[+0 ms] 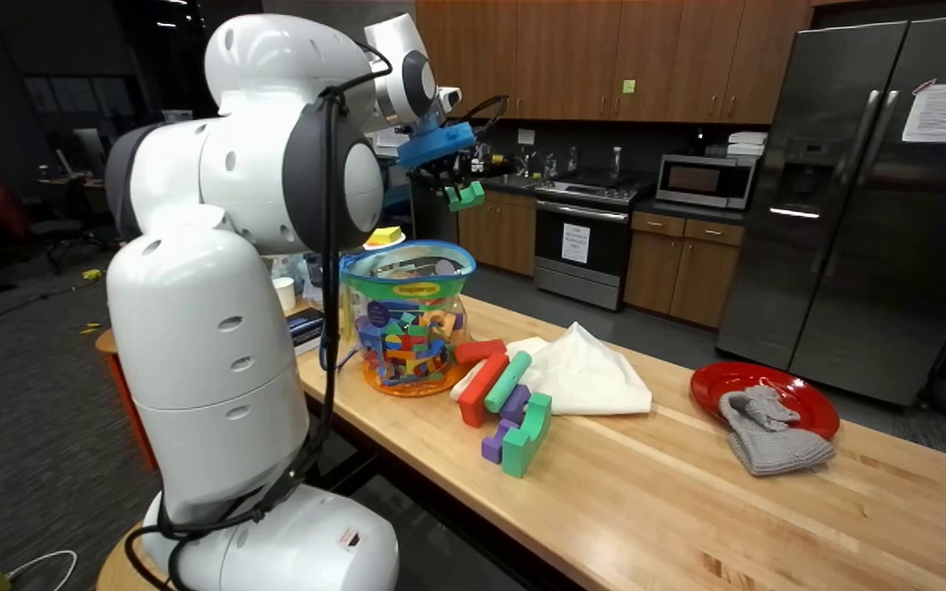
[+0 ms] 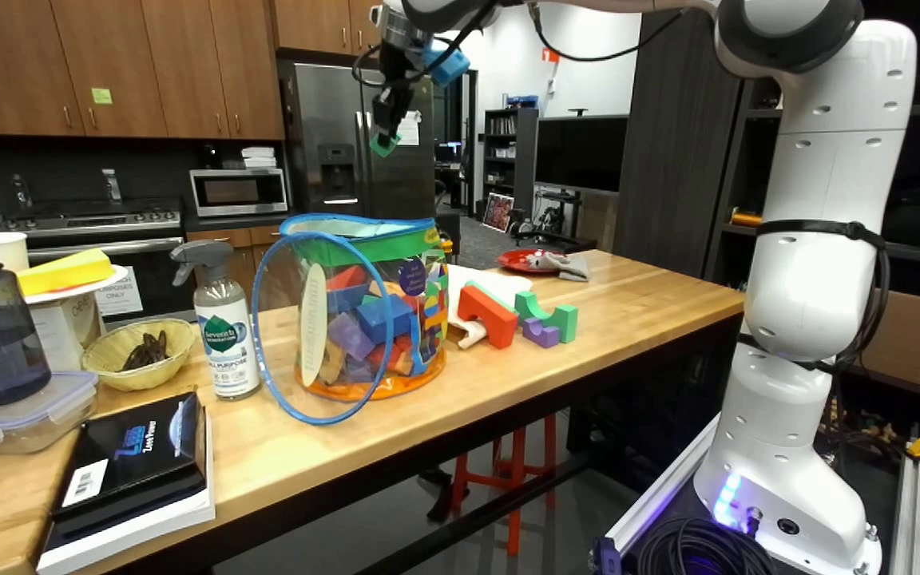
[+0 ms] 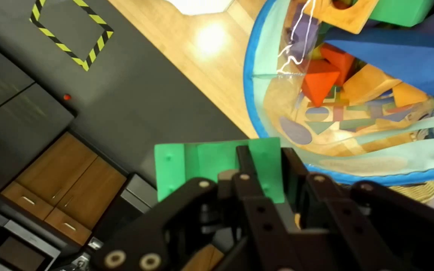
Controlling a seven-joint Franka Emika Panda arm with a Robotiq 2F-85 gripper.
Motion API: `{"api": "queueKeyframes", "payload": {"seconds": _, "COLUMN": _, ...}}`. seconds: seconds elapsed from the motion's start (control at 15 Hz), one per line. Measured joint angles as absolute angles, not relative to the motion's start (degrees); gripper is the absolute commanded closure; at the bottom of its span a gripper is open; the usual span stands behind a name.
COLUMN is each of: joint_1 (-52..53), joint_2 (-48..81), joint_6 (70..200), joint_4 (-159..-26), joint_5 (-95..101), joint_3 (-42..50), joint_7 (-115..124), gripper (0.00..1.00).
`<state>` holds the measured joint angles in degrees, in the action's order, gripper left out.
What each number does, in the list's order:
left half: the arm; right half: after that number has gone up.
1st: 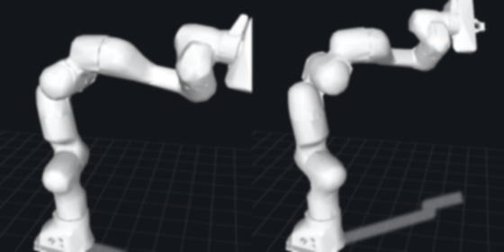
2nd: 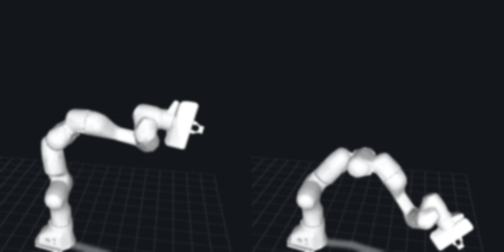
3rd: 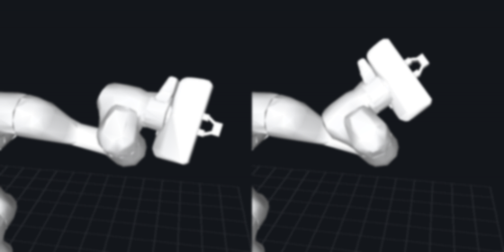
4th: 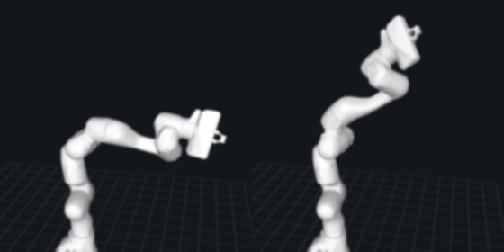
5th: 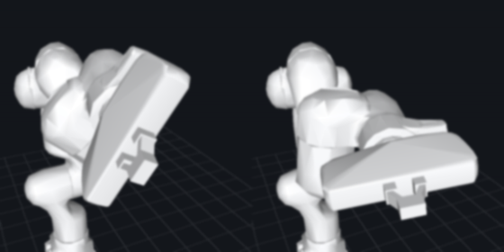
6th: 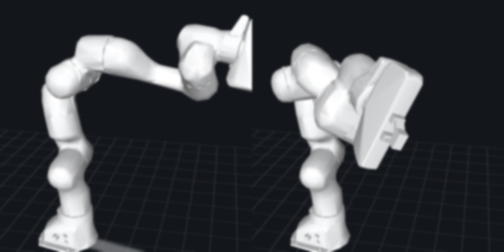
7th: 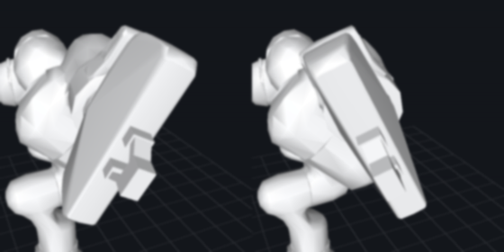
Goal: Take the green block out of the clear bag
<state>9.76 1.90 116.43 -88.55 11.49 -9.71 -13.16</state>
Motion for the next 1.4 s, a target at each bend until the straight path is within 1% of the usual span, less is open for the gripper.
{"api": "queueKeyframes", "payload": {"seconds": 0.67, "joint_1": 7.32, "joint_2": 1.15, "joint_6": 119.77, "joint_4": -88.60, "joint_5": 12.21, "joint_3": -7.11, "joint_7": -8.80, "gripper": 0.94}}
{"api": "queueKeyframes", "payload": {"seconds": 1.4, "joint_1": 2.85, "joint_2": -4.18, "joint_6": 124.57, "joint_4": -99.00, "joint_5": 12.20, "joint_3": -2.69, "joint_7": -5.64, "gripper": 0.94}}
